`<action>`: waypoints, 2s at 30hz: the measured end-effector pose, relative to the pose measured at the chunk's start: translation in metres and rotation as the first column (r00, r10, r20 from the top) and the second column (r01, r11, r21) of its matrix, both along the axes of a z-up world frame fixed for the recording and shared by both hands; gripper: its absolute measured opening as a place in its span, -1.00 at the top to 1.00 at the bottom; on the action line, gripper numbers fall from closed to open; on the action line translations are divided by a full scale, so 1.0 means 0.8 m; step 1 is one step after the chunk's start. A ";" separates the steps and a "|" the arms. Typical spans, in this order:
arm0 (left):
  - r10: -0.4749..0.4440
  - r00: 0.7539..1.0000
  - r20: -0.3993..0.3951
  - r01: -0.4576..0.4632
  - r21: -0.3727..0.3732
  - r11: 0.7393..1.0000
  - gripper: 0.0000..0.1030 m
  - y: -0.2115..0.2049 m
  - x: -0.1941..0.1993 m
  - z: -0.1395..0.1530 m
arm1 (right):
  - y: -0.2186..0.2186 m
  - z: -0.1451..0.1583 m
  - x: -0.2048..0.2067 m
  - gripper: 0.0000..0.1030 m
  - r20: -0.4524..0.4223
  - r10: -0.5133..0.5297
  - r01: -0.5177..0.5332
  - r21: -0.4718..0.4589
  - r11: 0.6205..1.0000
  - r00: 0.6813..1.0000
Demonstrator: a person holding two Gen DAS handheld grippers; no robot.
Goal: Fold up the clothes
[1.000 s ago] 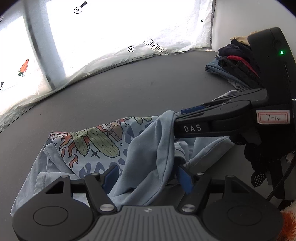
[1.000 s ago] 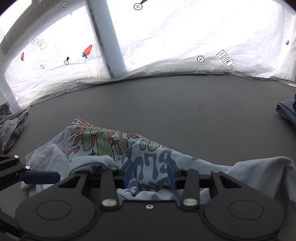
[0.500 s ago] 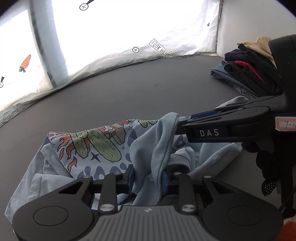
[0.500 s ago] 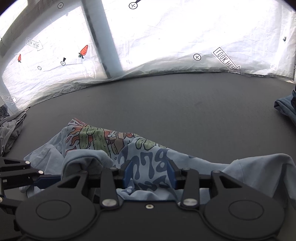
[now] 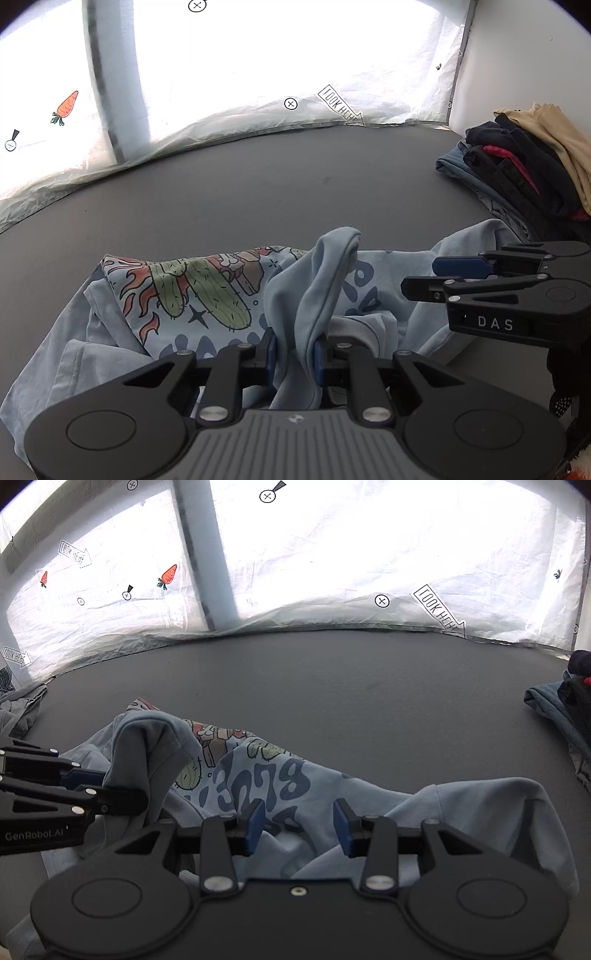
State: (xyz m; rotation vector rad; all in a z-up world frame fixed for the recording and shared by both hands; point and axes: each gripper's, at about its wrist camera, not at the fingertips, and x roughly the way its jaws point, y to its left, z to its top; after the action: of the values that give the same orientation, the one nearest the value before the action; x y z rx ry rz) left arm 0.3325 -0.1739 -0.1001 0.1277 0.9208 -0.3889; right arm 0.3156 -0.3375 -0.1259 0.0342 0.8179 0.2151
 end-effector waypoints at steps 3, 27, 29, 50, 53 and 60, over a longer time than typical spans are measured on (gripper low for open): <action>0.003 1.000 -0.004 -0.003 -0.002 1.000 0.60 0.001 0.001 -0.001 | -0.002 0.001 -0.016 0.20 0.011 0.049 -0.049 -0.024 0.999 0.999; 0.051 0.997 -0.054 -0.052 -0.027 0.998 0.59 0.012 0.009 -0.010 | 0.041 -0.021 -0.036 0.03 -0.089 0.272 -0.280 -0.104 0.954 0.958; 0.055 0.997 -0.058 -0.057 -0.031 0.998 0.59 0.014 0.009 -0.010 | 0.043 -0.023 -0.031 0.01 -0.097 0.280 -0.289 -0.098 0.952 0.955; 0.095 0.992 -0.085 -0.100 -0.052 0.994 0.59 0.029 0.006 -0.012 | 0.039 -0.033 -0.003 0.94 -0.141 0.271 -0.279 -0.034 0.960 0.952; 0.100 0.992 -0.070 -0.103 -0.031 0.994 0.59 0.032 0.003 -0.010 | 0.030 -0.028 0.001 0.96 -0.124 0.226 -0.229 -0.013 0.973 0.966; 0.139 0.990 -0.004 -0.138 0.051 0.989 0.60 0.049 -0.003 0.002 | 0.016 0.004 0.007 0.97 -0.006 0.128 -0.128 -0.022 0.992 0.992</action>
State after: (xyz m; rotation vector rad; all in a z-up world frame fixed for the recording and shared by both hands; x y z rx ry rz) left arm 0.3303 -0.1345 -0.0985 0.1082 0.9411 -0.2374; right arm 0.3212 -0.3244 -0.1227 -0.0393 0.8277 0.3270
